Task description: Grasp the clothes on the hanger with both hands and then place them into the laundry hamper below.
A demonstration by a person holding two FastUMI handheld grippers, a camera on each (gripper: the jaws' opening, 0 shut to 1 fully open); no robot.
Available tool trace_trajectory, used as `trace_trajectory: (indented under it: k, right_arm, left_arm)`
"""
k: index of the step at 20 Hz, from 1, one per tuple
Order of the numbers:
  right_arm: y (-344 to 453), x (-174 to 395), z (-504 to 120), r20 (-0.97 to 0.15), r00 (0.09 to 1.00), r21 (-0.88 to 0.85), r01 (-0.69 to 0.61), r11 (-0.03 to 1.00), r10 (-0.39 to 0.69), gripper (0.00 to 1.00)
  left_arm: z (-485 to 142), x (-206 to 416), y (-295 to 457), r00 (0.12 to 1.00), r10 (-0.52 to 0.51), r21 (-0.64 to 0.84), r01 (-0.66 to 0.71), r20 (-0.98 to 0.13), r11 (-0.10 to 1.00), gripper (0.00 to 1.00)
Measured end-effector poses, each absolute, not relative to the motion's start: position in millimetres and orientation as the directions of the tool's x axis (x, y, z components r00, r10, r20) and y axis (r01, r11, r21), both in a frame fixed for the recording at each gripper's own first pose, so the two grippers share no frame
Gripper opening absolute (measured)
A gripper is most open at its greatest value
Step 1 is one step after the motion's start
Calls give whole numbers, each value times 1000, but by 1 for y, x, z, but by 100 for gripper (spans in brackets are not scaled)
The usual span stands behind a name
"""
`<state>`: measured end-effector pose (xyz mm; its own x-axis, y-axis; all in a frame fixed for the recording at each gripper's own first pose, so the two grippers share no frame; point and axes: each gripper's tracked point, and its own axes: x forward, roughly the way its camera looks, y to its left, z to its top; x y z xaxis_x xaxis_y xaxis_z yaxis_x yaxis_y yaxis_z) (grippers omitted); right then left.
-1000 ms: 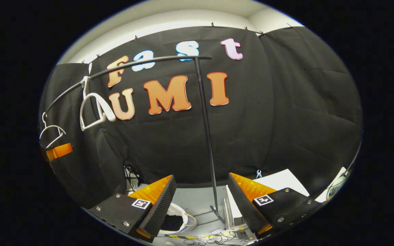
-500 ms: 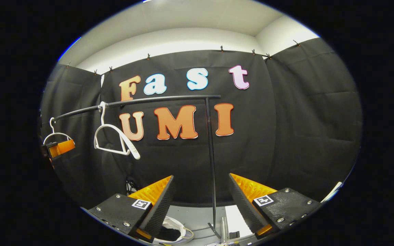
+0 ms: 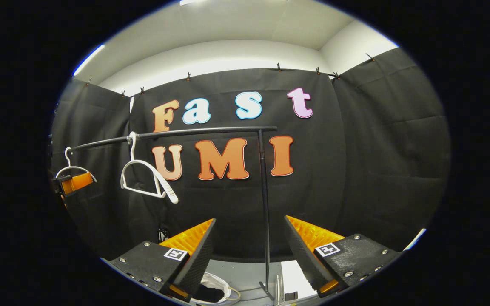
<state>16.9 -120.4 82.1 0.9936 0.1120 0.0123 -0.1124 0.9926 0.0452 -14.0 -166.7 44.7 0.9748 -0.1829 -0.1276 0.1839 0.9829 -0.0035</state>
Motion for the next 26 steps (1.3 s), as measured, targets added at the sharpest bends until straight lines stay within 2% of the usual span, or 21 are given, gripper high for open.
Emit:
trace_trajectory:
  k: [5, 6, 7, 25, 26]
  right_arm:
    - [-122, 19, 84, 21, 993, 49, -116, 992, 115, 100]
    - [-123, 19, 84, 24, 993, 52, -116, 992, 115, 94]
    - [-123, 19, 85, 27, 993, 56, -117, 992, 115, 100]
    - [-116, 21, 81, 35, 992, 57, -119, 991, 117, 100]
    - [-115, 21, 81, 34, 993, 56, -119, 991, 117, 93]
  left_arm:
    - [49, -14, -167, 977, -179, 2, 180, -117, 984, 94]
    - [50, -13, -167, 977, -178, 4, 179, -114, 984, 94]
    - [50, -13, -168, 978, -177, 4, 179, -113, 984, 94]
    - [49, -14, -156, 982, -162, 14, 164, -98, 986, 94]
    - [51, -16, -154, 982, -160, 17, 162, -97, 987, 94]
